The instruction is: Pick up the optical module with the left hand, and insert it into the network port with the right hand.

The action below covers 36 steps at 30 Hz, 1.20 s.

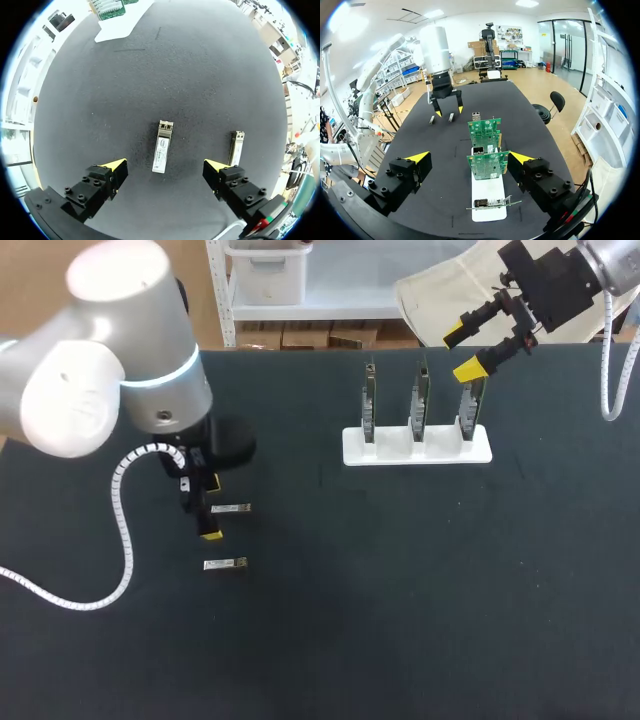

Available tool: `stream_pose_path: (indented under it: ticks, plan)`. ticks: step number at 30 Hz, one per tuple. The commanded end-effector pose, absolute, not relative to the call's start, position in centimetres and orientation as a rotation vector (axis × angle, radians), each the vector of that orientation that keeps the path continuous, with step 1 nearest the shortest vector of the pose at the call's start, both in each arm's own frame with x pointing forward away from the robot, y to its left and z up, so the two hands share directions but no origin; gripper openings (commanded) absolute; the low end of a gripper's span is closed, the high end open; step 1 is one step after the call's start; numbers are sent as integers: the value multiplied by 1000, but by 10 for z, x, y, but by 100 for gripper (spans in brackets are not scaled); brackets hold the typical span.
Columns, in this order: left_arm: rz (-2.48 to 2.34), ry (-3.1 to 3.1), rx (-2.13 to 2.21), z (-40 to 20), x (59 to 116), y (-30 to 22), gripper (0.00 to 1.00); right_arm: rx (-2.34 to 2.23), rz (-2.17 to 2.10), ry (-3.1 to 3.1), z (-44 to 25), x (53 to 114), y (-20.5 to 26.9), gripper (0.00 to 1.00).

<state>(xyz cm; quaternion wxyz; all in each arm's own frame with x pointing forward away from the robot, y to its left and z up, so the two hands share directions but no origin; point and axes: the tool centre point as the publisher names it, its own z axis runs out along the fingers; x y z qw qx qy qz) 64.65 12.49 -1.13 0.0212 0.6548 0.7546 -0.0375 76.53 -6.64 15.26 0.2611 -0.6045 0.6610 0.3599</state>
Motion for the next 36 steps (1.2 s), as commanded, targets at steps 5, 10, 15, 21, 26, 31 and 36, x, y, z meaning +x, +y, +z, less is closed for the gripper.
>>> stream_pose_path:
  ticks: [5,10,15,21,26,31,36]
  plan:
    - [-125,2338,2039,-13,648,119,100,-1637,975,1787,152,765,-67,100]
    - [-124,2343,2042,-16,648,119,100,-1637,975,1787,152,765,-67,100]
    - [-120,2351,2046,-17,647,119,100,-1637,975,1787,152,765,-67,100]
    - [-121,2357,2044,-17,646,120,100,-1637,975,1787,152,765,-67,100]
    - [-120,2364,2046,-19,646,121,100,-1637,975,1787,152,765,-67,100]
    - [-174,2375,2019,-19,646,121,100,-1637,975,1787,152,765,-67,100]
    - [-167,2379,2018,-19,646,122,100,-1637,975,1787,152,765,-67,100]
